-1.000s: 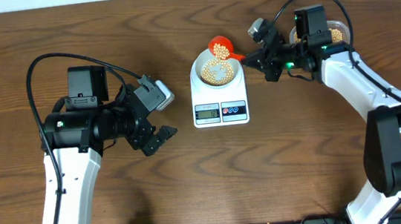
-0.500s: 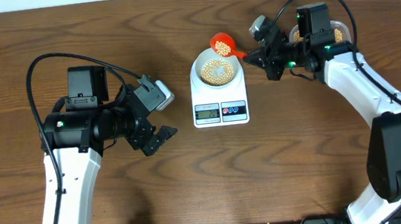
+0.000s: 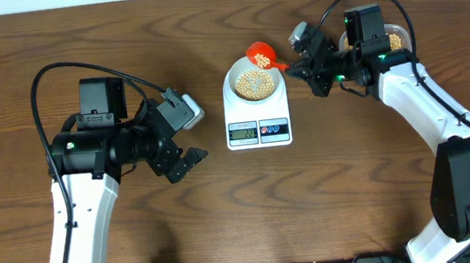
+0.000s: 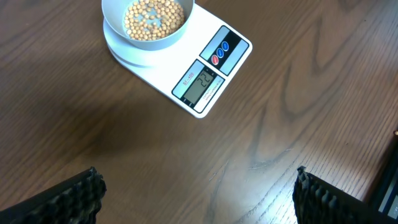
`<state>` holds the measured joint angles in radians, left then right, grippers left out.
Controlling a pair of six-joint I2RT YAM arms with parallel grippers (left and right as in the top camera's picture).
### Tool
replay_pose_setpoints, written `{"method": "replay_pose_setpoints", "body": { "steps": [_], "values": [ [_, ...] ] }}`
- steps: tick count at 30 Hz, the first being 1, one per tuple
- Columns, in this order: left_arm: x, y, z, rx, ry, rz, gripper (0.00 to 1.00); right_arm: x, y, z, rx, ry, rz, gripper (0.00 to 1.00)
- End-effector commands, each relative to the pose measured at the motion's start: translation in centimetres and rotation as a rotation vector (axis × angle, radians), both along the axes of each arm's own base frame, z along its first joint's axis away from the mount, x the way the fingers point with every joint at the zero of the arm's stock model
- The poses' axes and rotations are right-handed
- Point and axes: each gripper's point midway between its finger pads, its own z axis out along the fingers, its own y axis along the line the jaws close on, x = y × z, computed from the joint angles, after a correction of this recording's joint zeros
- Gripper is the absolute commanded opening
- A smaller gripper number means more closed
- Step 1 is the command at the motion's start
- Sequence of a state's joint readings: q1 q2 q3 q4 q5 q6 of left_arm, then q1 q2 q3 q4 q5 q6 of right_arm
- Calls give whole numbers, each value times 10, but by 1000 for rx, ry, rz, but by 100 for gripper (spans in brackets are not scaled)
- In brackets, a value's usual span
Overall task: Scoop item into bowl and weigh 50g on scale
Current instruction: 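Shake the tilted scoop above the bowl to empty remaining beans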
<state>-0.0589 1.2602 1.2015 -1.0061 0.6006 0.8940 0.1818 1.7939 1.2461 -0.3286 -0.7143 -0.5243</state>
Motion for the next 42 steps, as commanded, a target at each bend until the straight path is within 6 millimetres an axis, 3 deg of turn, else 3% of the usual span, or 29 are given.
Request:
{"method": "replay_pose_setpoints", "body": {
  "steps": [1,14,42],
  "values": [
    [3,-1,12,-17,-30,-1,99,-3,3,9,-3,-32,16,1],
    [3,-1,12,-17,-30,-1,99,-8,9,13,33,-27,50,1],
    [3,-1,12,-17,-30,-1,99,-5,13,14,-108,-123,33,1]
  ]
}}
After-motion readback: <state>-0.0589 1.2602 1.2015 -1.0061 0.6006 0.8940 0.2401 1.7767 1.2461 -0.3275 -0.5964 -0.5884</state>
